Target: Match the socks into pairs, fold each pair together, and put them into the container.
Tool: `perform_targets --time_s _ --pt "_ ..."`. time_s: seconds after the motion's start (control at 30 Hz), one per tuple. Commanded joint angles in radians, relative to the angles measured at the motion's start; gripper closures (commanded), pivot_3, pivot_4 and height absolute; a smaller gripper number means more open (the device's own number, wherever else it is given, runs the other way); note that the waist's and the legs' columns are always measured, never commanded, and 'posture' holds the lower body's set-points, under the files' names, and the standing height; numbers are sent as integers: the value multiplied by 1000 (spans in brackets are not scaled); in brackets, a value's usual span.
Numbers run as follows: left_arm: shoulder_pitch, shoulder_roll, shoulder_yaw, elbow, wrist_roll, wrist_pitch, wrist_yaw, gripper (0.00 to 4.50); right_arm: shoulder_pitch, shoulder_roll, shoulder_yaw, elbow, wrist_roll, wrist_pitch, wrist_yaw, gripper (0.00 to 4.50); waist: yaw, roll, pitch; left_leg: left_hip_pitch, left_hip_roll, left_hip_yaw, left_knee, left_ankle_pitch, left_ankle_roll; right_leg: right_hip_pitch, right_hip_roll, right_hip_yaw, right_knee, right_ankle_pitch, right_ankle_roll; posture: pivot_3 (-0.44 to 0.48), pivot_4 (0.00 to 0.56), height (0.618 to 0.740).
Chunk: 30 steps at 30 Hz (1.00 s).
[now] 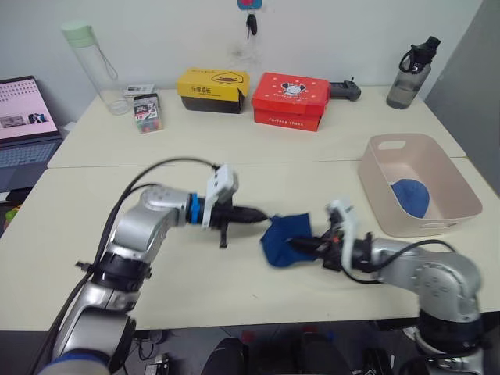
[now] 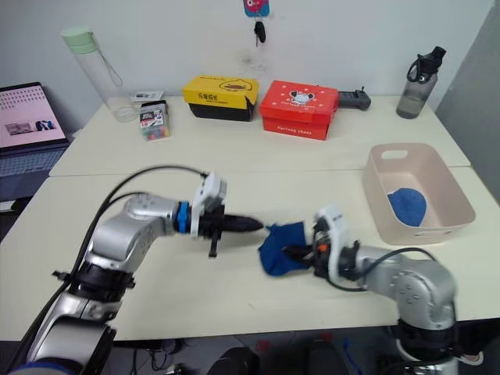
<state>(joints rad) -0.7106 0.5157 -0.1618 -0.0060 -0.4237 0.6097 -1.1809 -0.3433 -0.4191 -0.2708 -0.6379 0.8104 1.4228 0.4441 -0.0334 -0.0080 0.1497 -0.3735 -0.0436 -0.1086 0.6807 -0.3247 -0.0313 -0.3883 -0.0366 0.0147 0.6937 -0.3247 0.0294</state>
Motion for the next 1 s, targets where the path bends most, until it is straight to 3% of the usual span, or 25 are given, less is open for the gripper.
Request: perform_targets --time_s 0.03,0.17,0.27,0.4,0.67,1.0 --pt "-53 -30 1 -25 -15 16 29 3342 -73 -131 -144 -18 20 -55 25 4500 -6 0 0 0 0 1 -1 0 0 0 0 0 0 0 0 0 150 740" --pt "-136 -64 -21 14 17 -4 54 2151 -124 -443 -180 127 -145 -254 95 4500 1 1 3 1 0 2 -1 0 1 0 1 1 1 0 0 0 150 740" --pt "-162 -68 -25 17 7 -2 40 1167 -98 -597 -123 188 -270 -437 147 4500 3 -1 4 0 1 3 -1 0 1 1 1 1 -1 0 0 0 150 740" --pt "-179 -85 -14 0 -39 30 21 35 24 -802 58 274 -610 -825 171 4500 2 -2 5 0 1 5 0 0 1 1 1 2 -1 0 0 0 150 740" --pt "-178 -89 -36 -1 -28 20 3 11 73 -875 252 486 -1006 -1296 111 4500 3 -3 5 0 1 6 1 1 0 0 0 3 1 0 0 0 150 740" --pt "-159 -98 -55 -19 -21 6 10 11 57 -821 357 634 -1200 -1459 150 4500 3 -3 5 0 1 6 1 1 0 0 0 3 1 0 0 0 150 740"
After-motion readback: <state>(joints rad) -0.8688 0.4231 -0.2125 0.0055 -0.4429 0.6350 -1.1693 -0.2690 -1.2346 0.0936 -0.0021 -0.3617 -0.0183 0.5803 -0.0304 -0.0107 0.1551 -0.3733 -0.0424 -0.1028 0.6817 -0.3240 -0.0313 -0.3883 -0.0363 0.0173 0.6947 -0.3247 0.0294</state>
